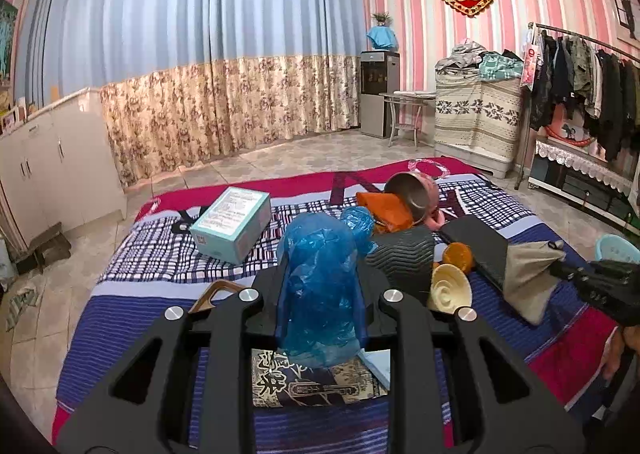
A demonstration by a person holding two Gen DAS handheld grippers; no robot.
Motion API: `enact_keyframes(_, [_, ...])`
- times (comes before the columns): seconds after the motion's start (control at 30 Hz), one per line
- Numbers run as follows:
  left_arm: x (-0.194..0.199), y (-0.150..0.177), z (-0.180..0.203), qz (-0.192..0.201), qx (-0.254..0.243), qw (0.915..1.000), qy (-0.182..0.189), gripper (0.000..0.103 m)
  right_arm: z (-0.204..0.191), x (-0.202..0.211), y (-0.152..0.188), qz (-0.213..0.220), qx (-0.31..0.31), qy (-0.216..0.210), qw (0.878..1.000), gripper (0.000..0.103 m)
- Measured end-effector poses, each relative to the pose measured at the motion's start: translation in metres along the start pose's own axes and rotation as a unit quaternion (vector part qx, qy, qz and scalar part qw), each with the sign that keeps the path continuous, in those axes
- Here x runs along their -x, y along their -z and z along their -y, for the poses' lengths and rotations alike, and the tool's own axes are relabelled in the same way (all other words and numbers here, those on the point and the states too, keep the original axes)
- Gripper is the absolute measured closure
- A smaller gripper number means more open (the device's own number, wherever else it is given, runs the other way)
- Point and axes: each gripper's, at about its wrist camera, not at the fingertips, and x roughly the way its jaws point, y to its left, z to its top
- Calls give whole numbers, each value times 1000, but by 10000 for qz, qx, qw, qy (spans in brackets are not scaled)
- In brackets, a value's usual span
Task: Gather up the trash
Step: 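Grasp the blue plastic bag with the left tool while the right tool grasps the beige cloth, then carry the blue bag and beige cloth over the light-blue basket with both tools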
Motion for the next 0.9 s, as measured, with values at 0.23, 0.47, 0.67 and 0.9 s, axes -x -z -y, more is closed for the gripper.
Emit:
enact_keyframes(0.23, [23,-10,16,226,-90,9997,96,80,19,60,-1,378,-40,133,9992,94])
enact_keyframes(0.47, [34,-15,37,266,-177,9990,304,80,60,113,20,534,-347,532,9966,94])
enact_keyframes(0.67, [40,-20,63,310,-283,9976,553,80,103,147,35,786,-811,929,9892,94])
enact_keyframes(0.9, [38,-25,111,296,-468,9933,1010,80,155,167,50,882,-1320,1596,9743,94])
